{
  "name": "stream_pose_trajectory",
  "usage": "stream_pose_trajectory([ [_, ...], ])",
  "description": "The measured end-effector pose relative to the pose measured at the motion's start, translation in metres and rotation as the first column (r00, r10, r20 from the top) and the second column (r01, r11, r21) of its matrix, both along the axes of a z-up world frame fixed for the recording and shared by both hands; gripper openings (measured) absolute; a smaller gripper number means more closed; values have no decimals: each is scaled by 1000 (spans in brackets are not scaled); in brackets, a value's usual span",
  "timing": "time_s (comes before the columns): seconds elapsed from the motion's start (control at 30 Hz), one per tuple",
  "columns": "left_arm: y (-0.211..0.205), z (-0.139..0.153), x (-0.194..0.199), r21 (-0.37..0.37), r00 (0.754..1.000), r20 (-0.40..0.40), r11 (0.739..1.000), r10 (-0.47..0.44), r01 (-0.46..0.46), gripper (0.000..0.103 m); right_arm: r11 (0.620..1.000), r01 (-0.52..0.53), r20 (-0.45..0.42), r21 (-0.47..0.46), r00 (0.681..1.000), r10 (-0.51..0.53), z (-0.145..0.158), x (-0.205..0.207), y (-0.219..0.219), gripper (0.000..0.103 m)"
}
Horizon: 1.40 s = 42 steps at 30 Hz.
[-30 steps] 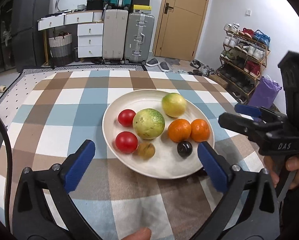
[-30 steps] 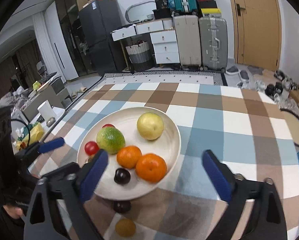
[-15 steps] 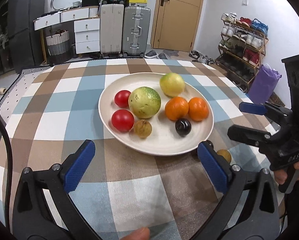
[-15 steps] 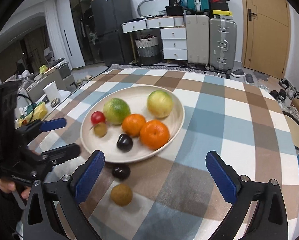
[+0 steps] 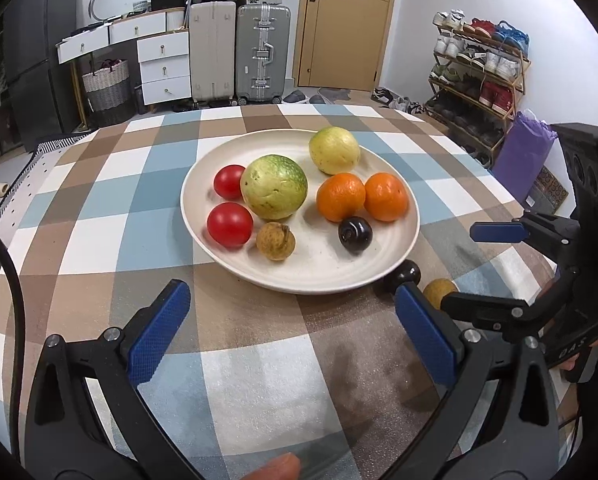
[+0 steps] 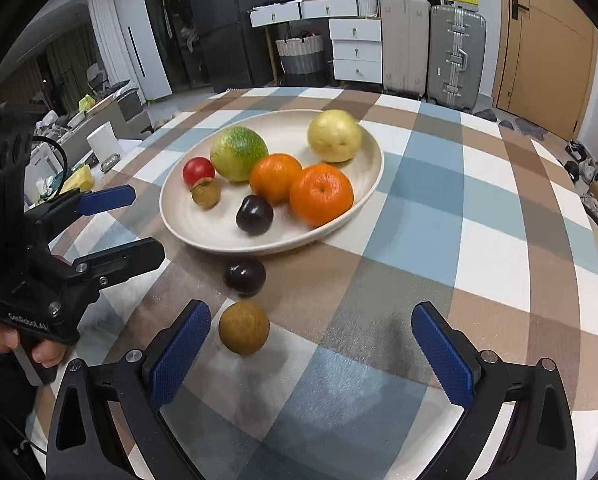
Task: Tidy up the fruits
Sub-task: 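Lower the right gripper around the small brown fruit and close it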
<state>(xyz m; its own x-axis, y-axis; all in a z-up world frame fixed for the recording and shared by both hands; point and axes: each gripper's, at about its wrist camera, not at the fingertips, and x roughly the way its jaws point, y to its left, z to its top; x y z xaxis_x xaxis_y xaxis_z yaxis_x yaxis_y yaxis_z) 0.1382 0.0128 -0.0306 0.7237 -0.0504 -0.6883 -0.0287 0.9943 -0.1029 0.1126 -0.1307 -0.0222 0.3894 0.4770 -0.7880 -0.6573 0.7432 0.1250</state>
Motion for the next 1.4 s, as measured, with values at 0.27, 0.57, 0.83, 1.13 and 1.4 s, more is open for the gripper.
stream_pose_trajectory([
  [0.27, 0, -3, 2, 4, 1000, -15, 1000, -1, 1, 102, 998, -41, 2, -54, 999, 41, -8, -8, 10, 103],
  [0.57, -2, -6, 5, -6, 999, -39, 1000, -7, 7, 102, 992, -50, 14, -112, 999, 52, -14, -11, 15, 97],
  [0.83, -15, -10, 4, 15, 997, -67, 999, -30, 31, 102, 991, -58, 39, -118, 997, 63, -13, -12, 14, 83],
  [1.13, -13, -13, 5, 4, 996, -81, 1000, -25, 25, 102, 986, -132, 54, -104, 989, 138, -9, -23, 21, 49],
  [1.4, -13, -13, 6, 15, 997, -80, 1000, -25, 26, 102, 979, -182, 58, -93, 981, 187, -7, -33, 25, 28],
])
